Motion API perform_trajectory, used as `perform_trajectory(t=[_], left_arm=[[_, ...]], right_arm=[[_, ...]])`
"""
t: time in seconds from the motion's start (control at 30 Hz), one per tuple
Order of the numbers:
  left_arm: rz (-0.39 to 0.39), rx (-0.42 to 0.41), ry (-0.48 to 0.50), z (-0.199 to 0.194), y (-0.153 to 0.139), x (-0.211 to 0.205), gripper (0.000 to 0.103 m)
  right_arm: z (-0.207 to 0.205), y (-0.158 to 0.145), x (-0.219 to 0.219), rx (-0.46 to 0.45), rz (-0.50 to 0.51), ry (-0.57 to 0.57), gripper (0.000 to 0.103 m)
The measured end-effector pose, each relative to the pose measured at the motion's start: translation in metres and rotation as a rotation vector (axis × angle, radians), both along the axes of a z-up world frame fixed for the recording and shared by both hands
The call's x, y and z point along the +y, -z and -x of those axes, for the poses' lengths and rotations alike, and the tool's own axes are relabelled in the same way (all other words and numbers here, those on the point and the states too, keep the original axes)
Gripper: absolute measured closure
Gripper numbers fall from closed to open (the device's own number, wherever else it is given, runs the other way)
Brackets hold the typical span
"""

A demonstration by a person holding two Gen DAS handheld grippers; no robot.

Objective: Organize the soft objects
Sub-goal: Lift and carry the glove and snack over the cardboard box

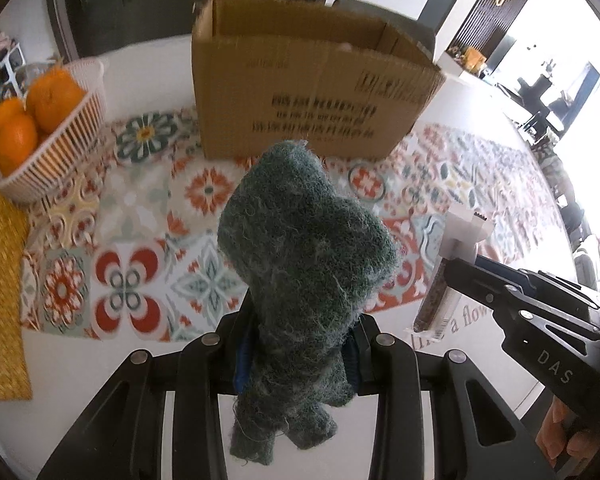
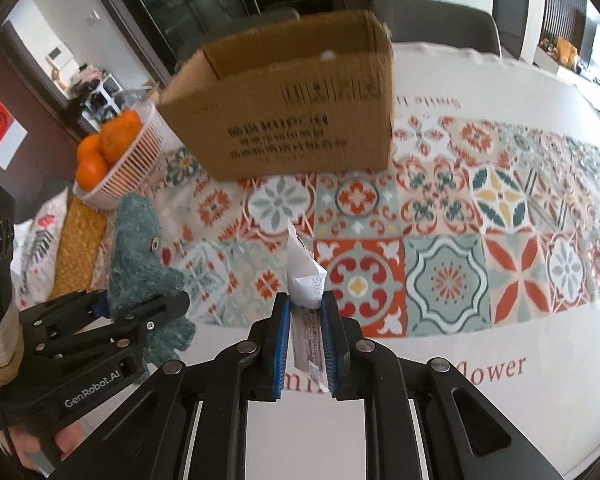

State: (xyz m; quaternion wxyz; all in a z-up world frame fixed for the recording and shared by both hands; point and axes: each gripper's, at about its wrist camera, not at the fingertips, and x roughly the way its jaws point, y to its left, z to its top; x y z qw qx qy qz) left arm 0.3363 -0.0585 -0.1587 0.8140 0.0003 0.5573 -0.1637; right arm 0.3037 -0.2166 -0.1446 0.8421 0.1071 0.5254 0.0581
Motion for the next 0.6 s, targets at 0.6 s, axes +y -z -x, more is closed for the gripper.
perform_trajectory(t=[0.6], left_arm=[[0.017, -0.230, 0.042, -0.035, -0.093, -0.001, 0.067]], right_arm=[[-0.028, -0.085, 0.000, -0.233, -0.020, 0.019, 0.086]])
